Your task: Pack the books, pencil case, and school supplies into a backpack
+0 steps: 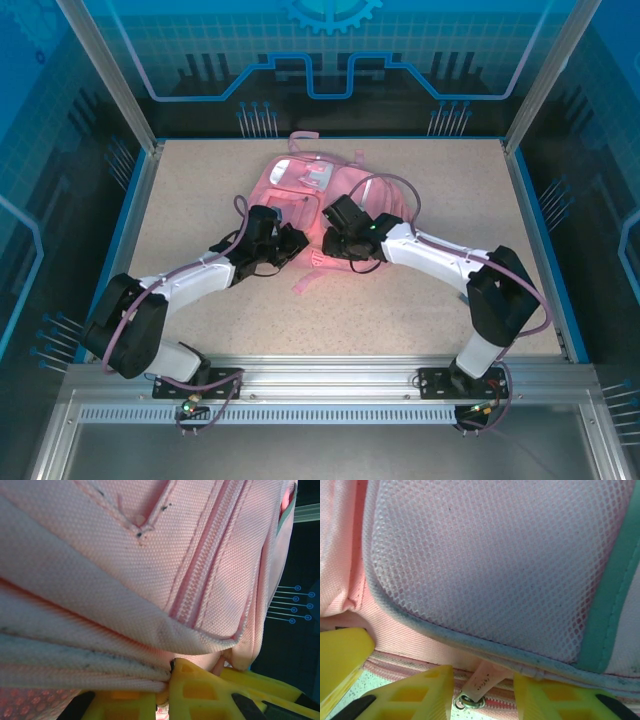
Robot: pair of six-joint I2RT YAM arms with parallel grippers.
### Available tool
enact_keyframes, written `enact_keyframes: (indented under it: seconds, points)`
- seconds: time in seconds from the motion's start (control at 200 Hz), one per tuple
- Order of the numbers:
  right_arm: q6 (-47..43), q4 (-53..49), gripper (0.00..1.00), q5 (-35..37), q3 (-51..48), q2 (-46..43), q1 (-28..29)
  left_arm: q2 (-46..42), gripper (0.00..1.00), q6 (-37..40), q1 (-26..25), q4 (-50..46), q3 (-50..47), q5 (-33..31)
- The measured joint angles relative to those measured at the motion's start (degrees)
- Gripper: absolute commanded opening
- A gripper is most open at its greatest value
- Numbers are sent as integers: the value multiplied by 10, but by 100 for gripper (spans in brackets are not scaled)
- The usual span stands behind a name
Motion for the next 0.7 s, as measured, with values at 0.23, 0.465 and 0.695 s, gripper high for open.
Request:
enact_keyframes:
  seconds: [0.23,0.465,0.695]
  points:
    - [-3,-1,8,6,8,7,4,0,0,0,0,0,0,0]
    - [-23,-13,0,39,16,7,19,0,0,2,0,-3,0,-6]
    - [-27,-30,0,103,12,-7,41,-9,0,11,1,-8,-1,-10]
